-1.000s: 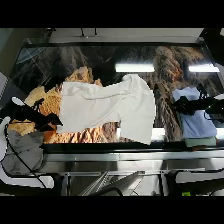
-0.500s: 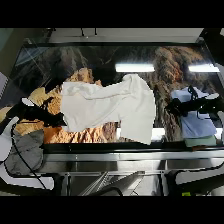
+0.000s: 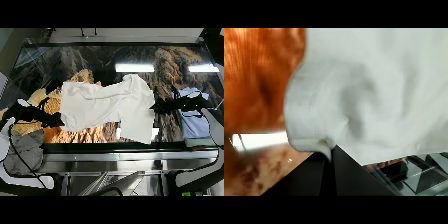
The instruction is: Fold the shirts.
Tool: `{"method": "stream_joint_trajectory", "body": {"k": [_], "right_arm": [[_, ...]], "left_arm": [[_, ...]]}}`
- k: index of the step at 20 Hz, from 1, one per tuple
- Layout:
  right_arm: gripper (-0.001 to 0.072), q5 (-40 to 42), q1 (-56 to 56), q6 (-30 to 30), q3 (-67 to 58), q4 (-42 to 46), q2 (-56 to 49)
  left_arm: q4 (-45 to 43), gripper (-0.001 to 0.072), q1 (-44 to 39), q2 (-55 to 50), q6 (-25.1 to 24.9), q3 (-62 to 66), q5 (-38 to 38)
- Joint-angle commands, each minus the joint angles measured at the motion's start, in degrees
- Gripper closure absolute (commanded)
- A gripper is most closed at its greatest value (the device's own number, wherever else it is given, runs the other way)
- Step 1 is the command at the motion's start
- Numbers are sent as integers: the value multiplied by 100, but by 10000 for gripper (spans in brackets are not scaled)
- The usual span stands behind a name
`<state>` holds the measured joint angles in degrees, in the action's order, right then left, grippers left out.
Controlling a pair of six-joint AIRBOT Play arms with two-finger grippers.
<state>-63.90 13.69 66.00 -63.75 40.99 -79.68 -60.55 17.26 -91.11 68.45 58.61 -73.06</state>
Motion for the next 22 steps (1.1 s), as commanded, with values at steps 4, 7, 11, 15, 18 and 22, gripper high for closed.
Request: {"method": "stream_joint_trajectory", "body": {"k": [4,7,11,15,18,22], "right_arm": [[690,-133,24,-831,-46,-1598,297],[691,-127,481,-1246,-476,-2514,1322],[691,164,1222,-1735,-1432,-3407,3198],[691,1290,1886,-2105,-2317,-3154,4905],[691,1635,2216,-2105,-2994,-2494,5475],[691,1399,2275,-2098,-3508,-1871,5276]], "left_arm": [[103,694,302,662,-9,55,-192],[1217,694,496,1646,-446,767,-826],[4942,694,1117,2970,-1029,2312,-1200],[7283,694,2450,3928,-1158,3676,-1086],[7368,694,3254,4151,-734,4312,-1137],[6719,694,2782,3652,-570,4920,-1156]]}}
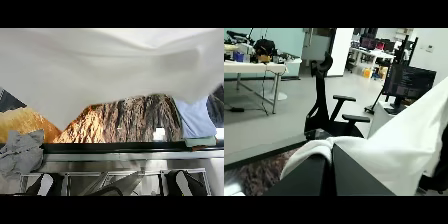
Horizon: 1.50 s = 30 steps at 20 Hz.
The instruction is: Fold the shirts.
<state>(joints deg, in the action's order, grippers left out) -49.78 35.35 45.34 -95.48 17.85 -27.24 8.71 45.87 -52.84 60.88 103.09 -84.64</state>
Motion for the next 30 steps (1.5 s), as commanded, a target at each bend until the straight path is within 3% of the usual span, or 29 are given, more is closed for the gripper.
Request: {"method": "stream_joint_trajectory", "body": {"k": [1,7,10,14,16,19,24,27,30], "right_arm": [[692,-367,109,-35,-323,382,-168],[692,-1982,-291,-433,306,-726,-2048],[692,-1908,-1128,-463,824,-310,-3126],[692,-1314,-1845,-459,1034,-354,-4957],[692,-789,-1939,-463,984,-702,-5696],[692,-699,-1912,-415,599,-1191,-6439],[693,-1198,-1633,223,385,-125,-6577],[693,-1397,-1690,704,393,1287,-6601],[693,-1401,-1818,702,420,1856,-6610]], "left_arm": [[-800,694,-264,-326,308,573,-31],[-3449,694,-2026,-1263,358,-439,-44],[-4662,694,-2966,-2122,269,-1086,533],[-6105,694,-3462,-3515,328,-1246,1386],[-6371,694,-3447,-4280,490,-767,1408],[-6758,694,-3425,-5261,756,326,994],[-7071,694,-3434,-5960,975,1342,393],[-7075,694,-3504,-6004,973,1102,387],[-7324,694,-3526,-6004,973,649,356]]}}
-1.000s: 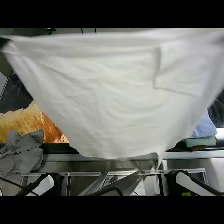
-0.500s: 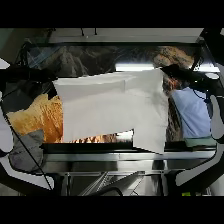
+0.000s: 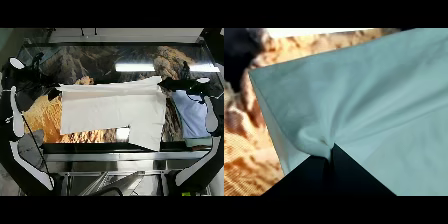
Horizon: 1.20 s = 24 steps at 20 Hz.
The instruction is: Fold the shirts.
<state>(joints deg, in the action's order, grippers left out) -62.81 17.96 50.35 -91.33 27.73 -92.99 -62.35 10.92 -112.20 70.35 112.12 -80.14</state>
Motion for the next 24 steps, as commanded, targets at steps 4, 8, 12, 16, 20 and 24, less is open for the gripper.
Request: {"method": "stream_joint_trajectory", "body": {"k": [4,8,12,16,20,24], "right_arm": [[692,-63,-116,299,11,1029,-63],[662,-63,-127,688,11,1071,-57],[389,-72,-42,1266,9,1073,98],[422,-804,396,1674,28,1495,914],[472,-1657,662,1891,1239,2605,2081],[382,-1215,778,1843,3200,2785,3359]], "left_arm": [[-260,694,-133,-68,0,-824,136],[-251,692,-240,-68,2,-973,153],[-271,10,-184,-66,457,-566,-575],[-267,11,186,24,1121,-94,-1832],[-269,11,468,1167,988,-2518,-1322],[-243,11,752,2168,407,-4992,-177]]}}
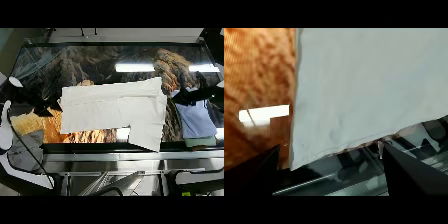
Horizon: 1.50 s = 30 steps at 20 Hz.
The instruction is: Fold the shirts.
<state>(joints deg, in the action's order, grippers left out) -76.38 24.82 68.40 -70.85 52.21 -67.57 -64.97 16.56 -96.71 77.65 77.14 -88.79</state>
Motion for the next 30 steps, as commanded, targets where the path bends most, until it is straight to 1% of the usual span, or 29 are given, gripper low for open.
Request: {"method": "stream_joint_trajectory", "body": {"k": [1,3,6,7,10,11,13,14,15,17,19,22,23,24,25,26,27,30], "right_arm": [[383,319,92,39,1484,334,1040],[383,481,92,39,1836,334,1316],[383,481,92,39,1880,334,1449],[384,479,92,39,1880,332,1469],[382,413,92,42,1882,356,1469],[381,387,90,46,1897,426,1469],[381,348,81,192,2120,461,1471],[338,350,81,319,2319,459,1473],[269,354,81,407,2581,461,1484],[275,461,79,494,3126,459,1482],[274,555,74,481,3606,341,1482],[276,721,70,-9,4035,-442,1482],[277,785,68,-125,4079,-632,1480],[279,855,68,-116,4087,-651,1475],[287,890,68,-120,4087,-664,1462],[344,890,68,-188,4087,-728,1434],[364,896,33,-315,4089,-872,1403],[367,1137,-382,-400,4089,-1132,1217]], "left_arm": [[28,11,225,708,-402,-1805,890],[219,11,216,782,-599,-2190,1220],[872,13,127,758,-898,-2369,1596],[979,102,83,758,-942,-2400,1663],[951,618,-170,754,-1102,-2391,1683],[953,694,-179,754,-1174,-2365,1655],[898,694,-138,754,-1163,-2164,1589],[898,694,-68,754,-1158,-2013,1488],[905,694,26,754,-1145,-1875,1379],[911,694,219,754,-1029,-1633,1307],[927,694,310,754,-1032,-1508,1255],[922,694,258,752,-1075,-1499,1246],[922,694,219,752,-1078,-1497,1263],[920,694,203,752,-1078,-1497,1283],[927,694,186,752,-1075,-1497,1292],[925,694,177,752,-1075,-1499,1287],[927,694,177,752,-1075,-1497,1285],[922,694,177,752,-1073,-1497,1255]]}}
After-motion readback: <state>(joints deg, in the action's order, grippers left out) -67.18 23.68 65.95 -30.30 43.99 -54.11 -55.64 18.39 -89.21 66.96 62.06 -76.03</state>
